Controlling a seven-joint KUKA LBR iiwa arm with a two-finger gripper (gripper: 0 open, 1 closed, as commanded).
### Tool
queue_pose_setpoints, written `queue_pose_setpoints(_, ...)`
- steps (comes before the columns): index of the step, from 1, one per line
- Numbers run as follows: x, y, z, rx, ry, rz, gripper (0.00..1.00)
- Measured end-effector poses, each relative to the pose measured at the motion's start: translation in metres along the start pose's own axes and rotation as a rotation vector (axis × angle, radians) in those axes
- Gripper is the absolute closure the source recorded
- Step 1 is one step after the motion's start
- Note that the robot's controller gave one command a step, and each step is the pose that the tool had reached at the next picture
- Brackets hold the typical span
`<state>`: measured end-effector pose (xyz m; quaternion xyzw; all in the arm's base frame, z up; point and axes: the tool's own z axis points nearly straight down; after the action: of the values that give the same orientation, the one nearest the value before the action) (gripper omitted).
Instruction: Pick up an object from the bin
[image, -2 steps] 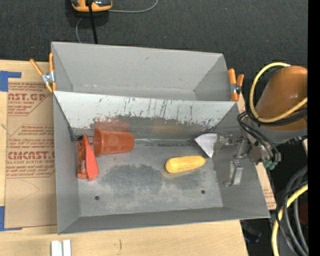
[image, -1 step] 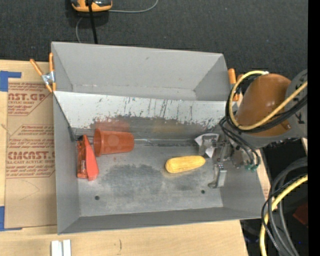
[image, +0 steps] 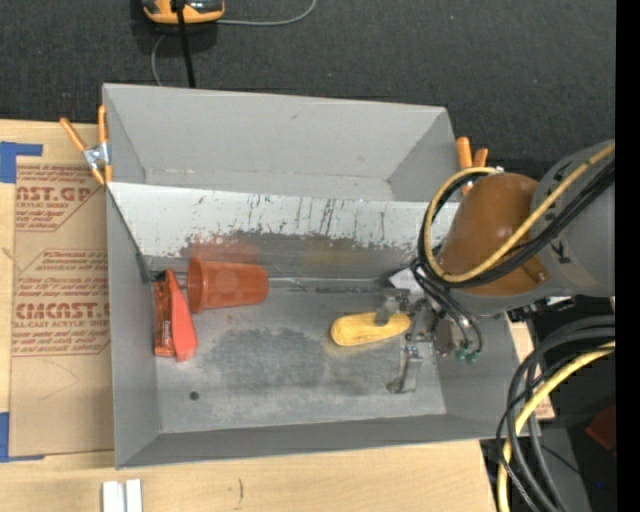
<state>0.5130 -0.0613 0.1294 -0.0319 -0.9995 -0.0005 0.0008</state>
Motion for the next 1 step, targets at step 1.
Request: queue_pose_setpoints(1, -0.0250, 0.0094, 0.0233, 0.001, -0.009, 0.047, 0.00)
